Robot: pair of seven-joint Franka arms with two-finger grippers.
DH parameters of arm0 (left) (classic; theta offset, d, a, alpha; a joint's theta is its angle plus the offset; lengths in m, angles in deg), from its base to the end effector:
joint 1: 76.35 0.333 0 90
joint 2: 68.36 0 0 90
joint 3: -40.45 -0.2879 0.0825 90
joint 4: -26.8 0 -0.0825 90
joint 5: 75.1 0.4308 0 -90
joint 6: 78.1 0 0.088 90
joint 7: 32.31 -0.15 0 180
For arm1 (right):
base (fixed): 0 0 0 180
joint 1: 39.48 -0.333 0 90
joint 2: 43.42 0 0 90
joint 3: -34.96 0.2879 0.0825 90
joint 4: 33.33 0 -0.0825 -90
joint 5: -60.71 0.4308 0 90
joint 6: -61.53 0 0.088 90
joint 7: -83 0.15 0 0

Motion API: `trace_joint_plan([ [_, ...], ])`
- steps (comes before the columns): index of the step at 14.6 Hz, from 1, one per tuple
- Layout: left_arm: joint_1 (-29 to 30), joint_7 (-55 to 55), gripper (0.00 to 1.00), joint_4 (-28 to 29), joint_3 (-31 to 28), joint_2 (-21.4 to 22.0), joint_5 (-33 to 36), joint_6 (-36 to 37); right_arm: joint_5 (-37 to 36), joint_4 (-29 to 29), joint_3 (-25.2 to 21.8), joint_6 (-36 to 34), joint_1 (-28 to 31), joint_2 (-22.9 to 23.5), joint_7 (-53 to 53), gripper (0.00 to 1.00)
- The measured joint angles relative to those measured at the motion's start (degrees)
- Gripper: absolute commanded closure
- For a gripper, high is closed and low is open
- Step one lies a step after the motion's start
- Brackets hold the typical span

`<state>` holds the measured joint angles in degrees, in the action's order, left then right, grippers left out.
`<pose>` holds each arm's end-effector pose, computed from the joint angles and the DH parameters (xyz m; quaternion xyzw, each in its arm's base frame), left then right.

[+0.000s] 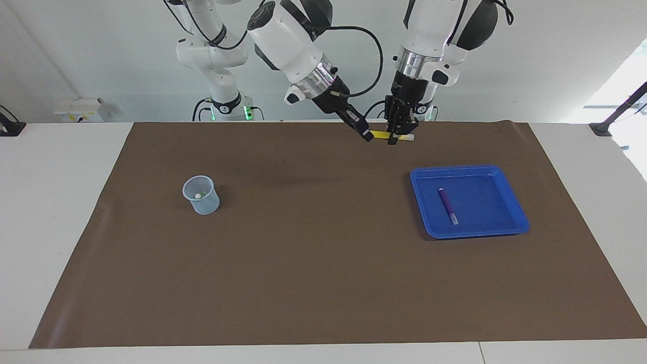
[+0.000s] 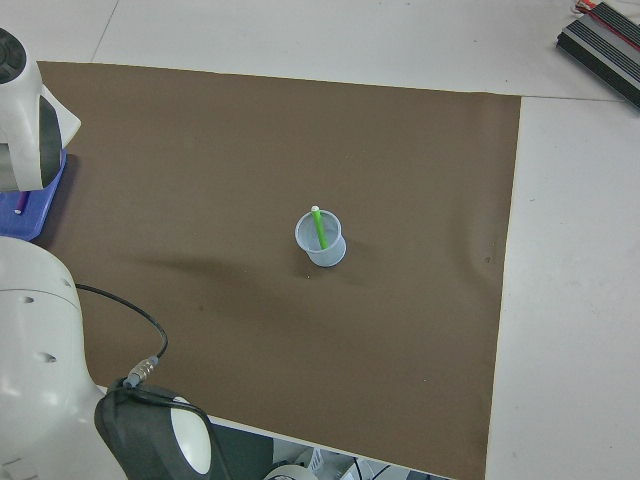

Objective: Right arm passes pens to left for tray arrangement
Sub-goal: 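Move the yellow pen over the tray while the right gripper withdraws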

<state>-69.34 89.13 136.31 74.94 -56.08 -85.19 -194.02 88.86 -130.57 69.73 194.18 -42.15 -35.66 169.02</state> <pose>0.5138 -0.3050 0.5218 0.6577 0.7388 0.0163 0.1461 0.5539 0.4335 0.5073 -0.7957 0.4973 0.1070 0.3289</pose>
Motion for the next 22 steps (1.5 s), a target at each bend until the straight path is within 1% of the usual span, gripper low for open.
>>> trace_joint_plan([
  [1,0.02,0.03,1.00,0.00,-0.05,0.00,0.09,0.02,0.00,0.03,0.00,0.00,0.01,0.01,0.00,0.00],
  [4,0.10,0.26,1.00,0.00,-0.23,0.00,0.45,0.01,-0.30,0.04,-0.03,-0.06,0.04,0.02,-0.03,0.00],
  [7,0.19,0.28,1.00,-0.01,-0.36,0.00,0.58,0.01,-5.19,0.04,-0.48,-1.41,0.25,0.14,-0.10,0.00],
  [9,0.56,-0.74,1.00,0.00,-0.42,-0.05,0.92,0.01,-8.57,0.05,-1.16,-4.90,0.67,0.18,-2.04,0.00],
  [11,2.45,-5.89,1.00,0.10,-0.48,-0.09,1.12,0.01,-10.93,0.06,-3.35,-9.42,0.81,0.18,-7.01,0.00],
  [14,8.22,-20.10,1.00,0.92,-0.83,-0.40,1.12,0.08,-13.53,0.04,-7.63,-15.60,0.90,0.07,-17.24,0.00],
  [16,12.54,-33.46,1.00,2.19,-1.44,-0.88,-0.36,0.15,-16.14,-0.58,-10.53,-19.17,0.94,-0.41,-25.33,0.00],
  [19,20.08,-57.16,1.00,5.08,-2.45,-1.37,-4.27,0.53,-19.33,-4.27,-14.48,-21.70,0.99,-2.16,-38.61,0.00],
  [22,25.47,-77.20,1.00,8.08,-2.81,-2.74,-5.02,0.76,-23.40,-9.44,-18.02,-22.21,1.02,-4.63,-51.08,0.00],
])
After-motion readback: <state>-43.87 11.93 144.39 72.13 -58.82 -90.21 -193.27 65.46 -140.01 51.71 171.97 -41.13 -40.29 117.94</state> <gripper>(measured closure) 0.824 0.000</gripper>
